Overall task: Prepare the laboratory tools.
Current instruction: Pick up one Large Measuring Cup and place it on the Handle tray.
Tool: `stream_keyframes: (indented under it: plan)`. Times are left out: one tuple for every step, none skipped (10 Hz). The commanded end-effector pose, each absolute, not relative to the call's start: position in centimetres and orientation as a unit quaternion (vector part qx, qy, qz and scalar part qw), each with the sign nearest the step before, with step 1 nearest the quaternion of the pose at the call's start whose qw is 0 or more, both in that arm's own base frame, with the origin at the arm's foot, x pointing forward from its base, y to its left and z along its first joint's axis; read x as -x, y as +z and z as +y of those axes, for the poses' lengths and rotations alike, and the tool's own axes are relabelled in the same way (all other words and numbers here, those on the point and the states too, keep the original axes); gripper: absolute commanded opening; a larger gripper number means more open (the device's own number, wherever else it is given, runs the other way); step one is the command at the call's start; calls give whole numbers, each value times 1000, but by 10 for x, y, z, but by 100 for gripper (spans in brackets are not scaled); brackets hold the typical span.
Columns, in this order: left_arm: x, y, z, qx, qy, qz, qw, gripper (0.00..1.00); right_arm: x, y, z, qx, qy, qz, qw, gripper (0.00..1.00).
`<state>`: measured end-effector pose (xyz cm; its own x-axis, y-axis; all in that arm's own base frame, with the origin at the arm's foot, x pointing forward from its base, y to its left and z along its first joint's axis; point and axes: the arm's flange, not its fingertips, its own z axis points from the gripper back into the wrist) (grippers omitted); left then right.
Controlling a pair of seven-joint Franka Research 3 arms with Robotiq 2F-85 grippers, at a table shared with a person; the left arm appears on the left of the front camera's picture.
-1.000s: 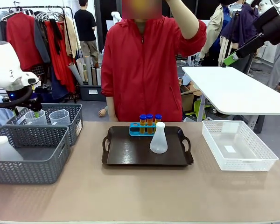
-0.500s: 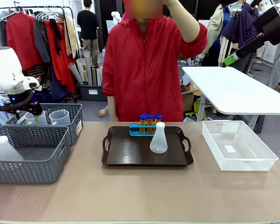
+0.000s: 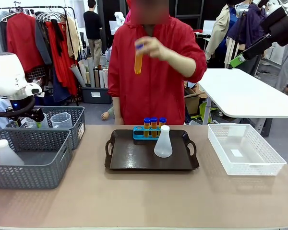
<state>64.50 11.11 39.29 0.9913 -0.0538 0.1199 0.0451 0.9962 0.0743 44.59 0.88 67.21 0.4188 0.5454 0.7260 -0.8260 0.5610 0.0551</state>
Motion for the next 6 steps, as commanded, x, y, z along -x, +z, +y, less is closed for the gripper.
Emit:
stream_keyframes:
  plan:
    - [-651,399,117,-28,-32,-56,997,69,-446,673,9,-210,423,-340,813,100]
    - [-651,400,120,-26,-32,-56,998,50,-446,673,9,-210,423,-340,813,100]
    - [-651,401,119,-23,-29,-57,998,31,-446,673,9,-210,423,-340,813,100]
    - [-651,400,119,-21,-30,-59,998,12,-446,673,9,-210,423,-340,813,100]
    - [-651,401,120,-21,-30,-59,998,0,-446,673,9,-210,423,-340,813,100]
    - [-650,402,121,-22,-28,-57,998,0,-446,673,9,-210,423,-340,813,100]
